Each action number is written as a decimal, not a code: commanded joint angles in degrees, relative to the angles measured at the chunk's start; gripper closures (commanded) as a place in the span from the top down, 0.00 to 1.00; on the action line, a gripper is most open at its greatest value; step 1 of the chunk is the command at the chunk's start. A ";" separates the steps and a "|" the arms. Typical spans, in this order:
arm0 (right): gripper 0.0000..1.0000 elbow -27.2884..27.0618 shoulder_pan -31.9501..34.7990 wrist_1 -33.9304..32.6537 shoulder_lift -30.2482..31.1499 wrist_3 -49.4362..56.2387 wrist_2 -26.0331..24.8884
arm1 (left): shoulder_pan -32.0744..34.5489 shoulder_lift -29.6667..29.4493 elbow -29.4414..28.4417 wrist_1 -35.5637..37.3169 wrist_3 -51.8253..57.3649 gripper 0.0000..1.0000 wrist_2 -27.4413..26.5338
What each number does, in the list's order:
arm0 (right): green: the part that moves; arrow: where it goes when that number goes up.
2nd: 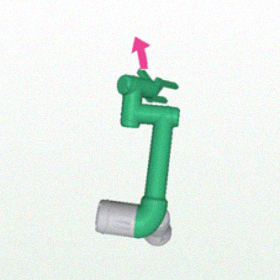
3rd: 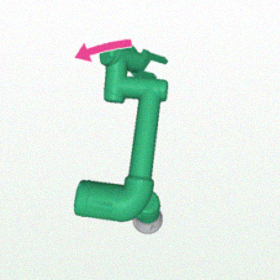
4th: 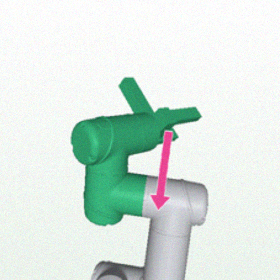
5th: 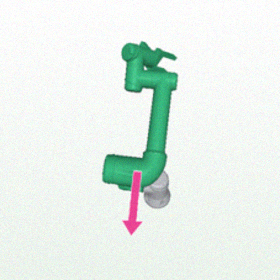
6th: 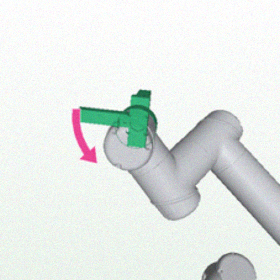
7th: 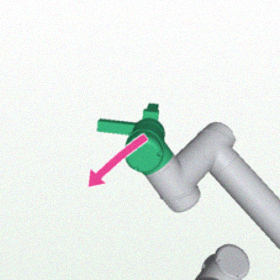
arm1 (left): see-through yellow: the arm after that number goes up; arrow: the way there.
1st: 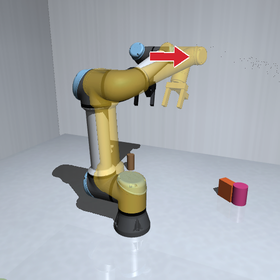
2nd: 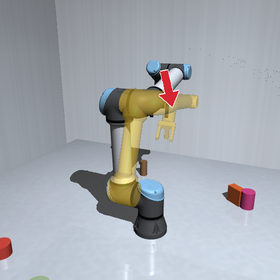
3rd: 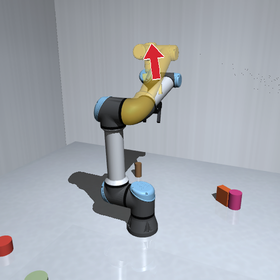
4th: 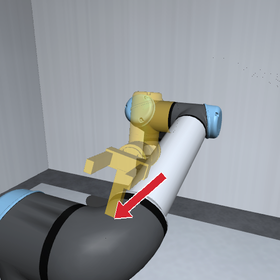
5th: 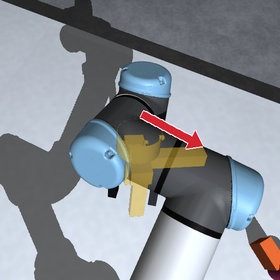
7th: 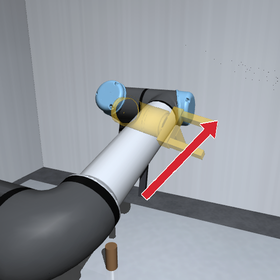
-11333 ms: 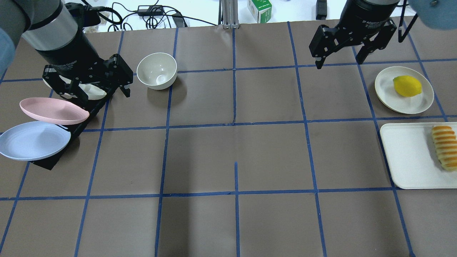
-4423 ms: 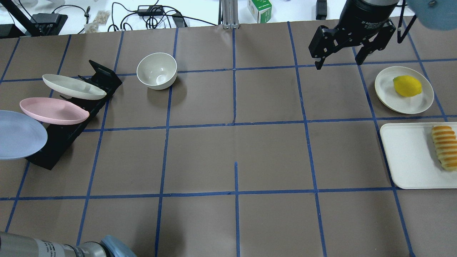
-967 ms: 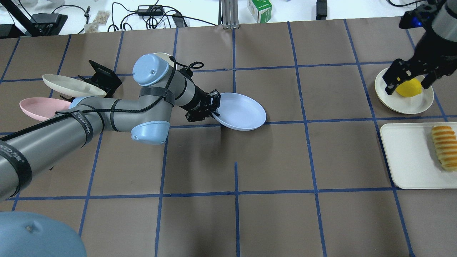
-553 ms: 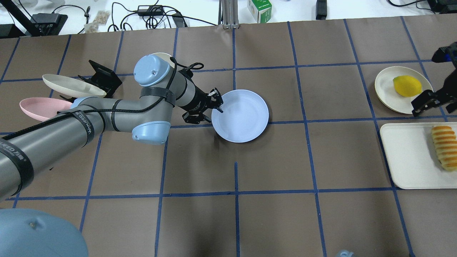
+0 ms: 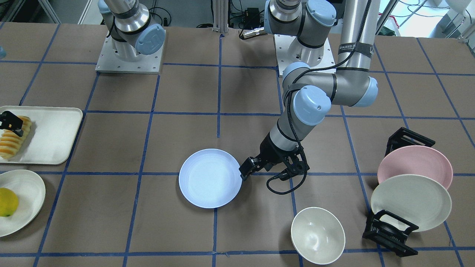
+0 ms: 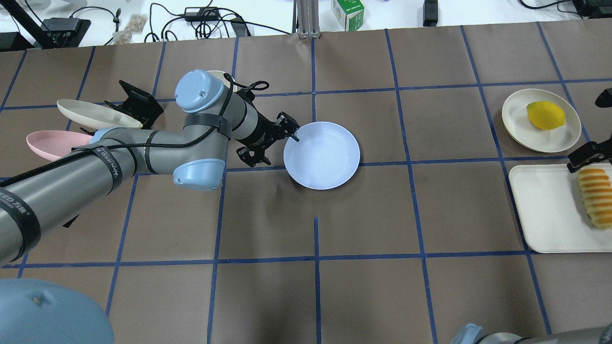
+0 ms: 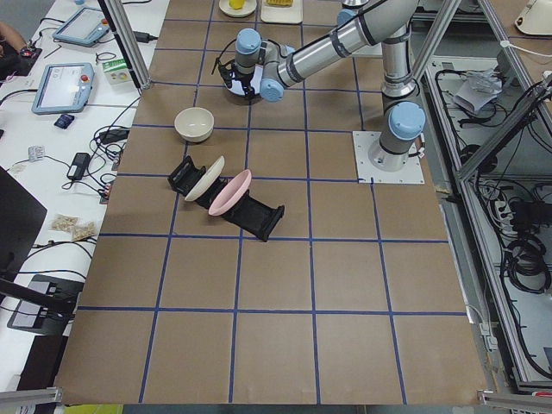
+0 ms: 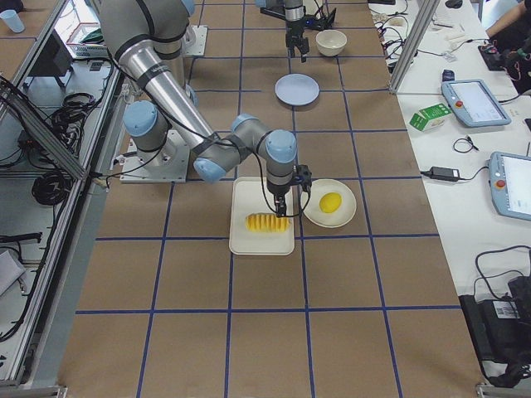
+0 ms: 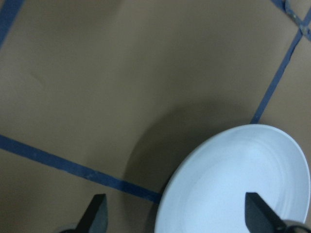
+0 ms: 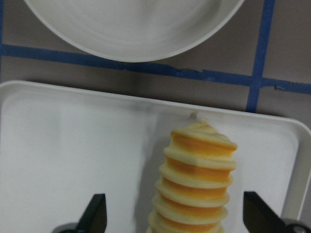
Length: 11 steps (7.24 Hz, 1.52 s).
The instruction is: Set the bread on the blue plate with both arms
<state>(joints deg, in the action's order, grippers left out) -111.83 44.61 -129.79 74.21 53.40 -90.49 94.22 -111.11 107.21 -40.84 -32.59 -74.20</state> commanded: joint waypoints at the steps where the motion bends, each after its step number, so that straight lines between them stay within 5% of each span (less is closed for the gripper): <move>1: 1.00 0.30 -2.33 -4.07 -4.84 3.38 -0.04 | -2.55 3.25 -5.74 -11.91 10.93 1.00 -7.57; 2: 1.00 0.13 -2.77 -3.99 -4.95 3.38 -0.12 | -3.25 4.83 -10.13 -19.38 14.10 1.00 -12.06; 4: 0.96 0.04 -2.78 -3.19 -5.04 3.29 -0.30 | -7.01 7.90 -16.65 -31.17 25.17 1.00 -12.46; 5: 0.39 -0.05 -2.78 -2.76 -5.12 2.42 -0.39 | -9.64 10.18 -18.59 -37.58 27.82 1.00 -12.37; 7: 0.13 0.13 -2.78 -1.61 -5.04 2.24 -0.56 | -14.13 13.62 -21.24 -45.36 31.44 1.00 -12.81; 9: 0.03 0.65 -2.25 -0.47 -3.38 2.15 -0.39 | -15.47 17.48 -20.02 -46.87 33.03 1.00 -12.63; 11: 0.03 3.89 3.16 9.42 3.02 -3.53 0.05 | -14.77 20.56 -18.01 -47.93 32.42 1.00 -12.29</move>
<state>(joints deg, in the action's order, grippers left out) -109.74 44.04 -125.71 73.89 53.34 -90.80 79.24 -92.56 87.72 -88.06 0.17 -86.80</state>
